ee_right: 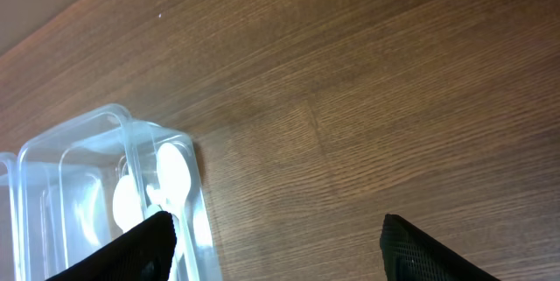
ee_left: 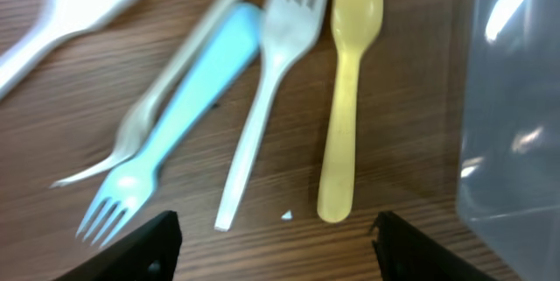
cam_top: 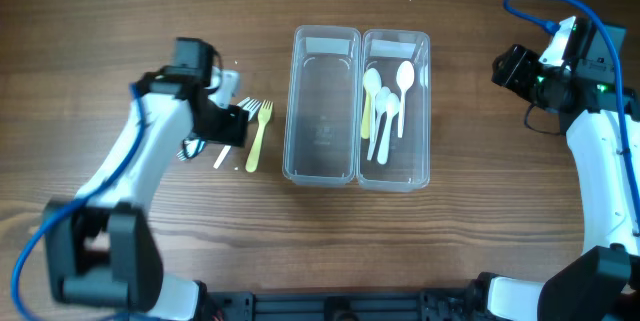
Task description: Pack container
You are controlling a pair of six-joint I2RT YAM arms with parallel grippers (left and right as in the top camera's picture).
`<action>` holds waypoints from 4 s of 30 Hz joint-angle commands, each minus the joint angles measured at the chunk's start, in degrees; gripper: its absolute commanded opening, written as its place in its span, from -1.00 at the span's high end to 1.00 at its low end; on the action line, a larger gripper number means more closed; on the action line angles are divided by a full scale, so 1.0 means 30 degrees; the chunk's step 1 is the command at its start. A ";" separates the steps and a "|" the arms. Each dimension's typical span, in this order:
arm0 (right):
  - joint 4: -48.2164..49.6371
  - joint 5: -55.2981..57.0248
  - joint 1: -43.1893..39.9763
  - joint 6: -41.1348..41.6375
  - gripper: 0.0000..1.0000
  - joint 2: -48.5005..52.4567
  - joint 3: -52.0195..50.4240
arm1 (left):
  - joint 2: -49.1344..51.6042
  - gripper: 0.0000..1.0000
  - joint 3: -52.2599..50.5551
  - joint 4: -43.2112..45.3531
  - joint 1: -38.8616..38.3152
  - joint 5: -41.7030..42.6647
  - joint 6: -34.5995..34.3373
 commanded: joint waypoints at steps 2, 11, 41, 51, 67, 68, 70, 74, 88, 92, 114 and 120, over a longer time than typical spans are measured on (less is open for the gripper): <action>-0.0138 -0.0211 0.0015 0.0299 -0.48 0.0182 0.0124 | 0.2237 -0.41 0.0175 0.0838 -0.1056 -0.0182 0.2499; -0.0306 -0.0211 0.0015 0.0291 -0.47 0.0182 0.0124 | 0.3220 -0.24 0.0138 0.1792 -0.1173 -0.0481 0.4371; -0.0364 -0.0211 0.0015 0.0284 -0.41 0.0204 0.0109 | 0.3330 0.02 -0.2113 0.4976 -0.0262 -0.0386 0.6994; -0.0423 -0.0211 0.0015 0.0284 -0.40 0.0204 0.0109 | 0.3468 0.46 -0.2441 0.5224 -0.0262 -0.0335 0.6987; -0.0488 -0.0211 0.0015 0.0291 -0.40 0.0204 0.0109 | 0.1880 0.92 0.1129 0.0656 -0.0277 -0.0692 0.3789; -0.0488 -0.0211 0.0015 0.0291 -0.39 0.0204 0.0109 | 0.1603 0.92 0.1749 0.0109 -0.0277 -0.0692 0.3242; -0.0481 -0.0211 0.0015 0.0291 -0.40 0.0204 0.0109 | 0.0984 0.92 0.3016 -0.0568 -0.0284 -0.0663 0.1668; -0.0415 -0.0211 0.0015 0.0291 -0.40 0.0204 0.0109 | -0.0255 0.92 0.5064 -0.0525 -0.0510 0.1945 -0.1610; -0.0335 -0.0211 0.0015 0.0284 -0.40 0.0204 0.0109 | 0.2047 0.86 0.5472 0.2470 -0.6462 0.0801 -0.8080; -0.0350 -0.0211 0.0015 0.0299 -0.41 0.0204 0.0109 | 0.3730 0.64 0.5472 0.2841 -0.6732 0.0561 -0.9551; 0.0102 0.4415 0.0007 0.0277 -1.00 0.0204 0.0109 | 0.0648 -0.88 0.6543 -0.3082 -0.5173 -0.3628 -0.6594; 0.0262 0.4080 0.0015 0.0342 -1.00 0.0204 0.0109 | 0.0765 -0.83 0.4699 -0.1902 -0.3089 -0.2725 -0.4197</action>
